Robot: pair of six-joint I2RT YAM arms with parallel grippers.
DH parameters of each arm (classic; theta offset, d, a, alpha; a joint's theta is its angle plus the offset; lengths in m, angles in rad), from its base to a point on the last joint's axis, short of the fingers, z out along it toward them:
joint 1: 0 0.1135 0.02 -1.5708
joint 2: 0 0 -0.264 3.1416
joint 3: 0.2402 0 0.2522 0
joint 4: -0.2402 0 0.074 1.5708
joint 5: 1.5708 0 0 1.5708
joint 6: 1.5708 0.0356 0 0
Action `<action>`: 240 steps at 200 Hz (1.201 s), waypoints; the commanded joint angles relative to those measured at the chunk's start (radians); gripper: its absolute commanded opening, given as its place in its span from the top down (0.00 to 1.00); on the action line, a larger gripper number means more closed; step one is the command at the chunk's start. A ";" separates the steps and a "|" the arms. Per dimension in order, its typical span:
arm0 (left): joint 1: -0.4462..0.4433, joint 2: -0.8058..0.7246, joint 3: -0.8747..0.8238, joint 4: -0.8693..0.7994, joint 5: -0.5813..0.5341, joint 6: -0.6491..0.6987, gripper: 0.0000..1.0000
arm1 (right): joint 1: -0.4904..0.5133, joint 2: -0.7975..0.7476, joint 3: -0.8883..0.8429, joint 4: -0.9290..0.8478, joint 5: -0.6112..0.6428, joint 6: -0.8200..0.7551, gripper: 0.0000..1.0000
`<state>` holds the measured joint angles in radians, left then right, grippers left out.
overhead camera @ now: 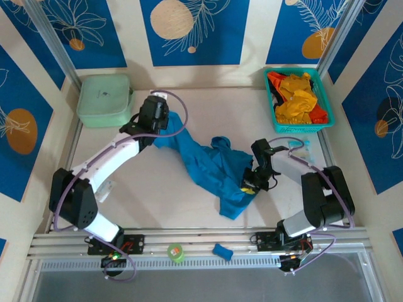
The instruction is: Fold and stack the t-shirts
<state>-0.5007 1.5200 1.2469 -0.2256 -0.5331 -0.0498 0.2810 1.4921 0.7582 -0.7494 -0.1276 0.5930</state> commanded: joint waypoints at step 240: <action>-0.178 0.758 0.694 -0.388 0.553 -0.123 0.39 | -0.229 0.164 0.206 0.153 -0.011 -0.154 1.00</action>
<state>-0.6830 2.2795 1.9511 -0.6430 0.0319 -0.1524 0.0525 1.7088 0.9920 -0.5900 -0.0830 0.4431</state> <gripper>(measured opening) 0.705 0.043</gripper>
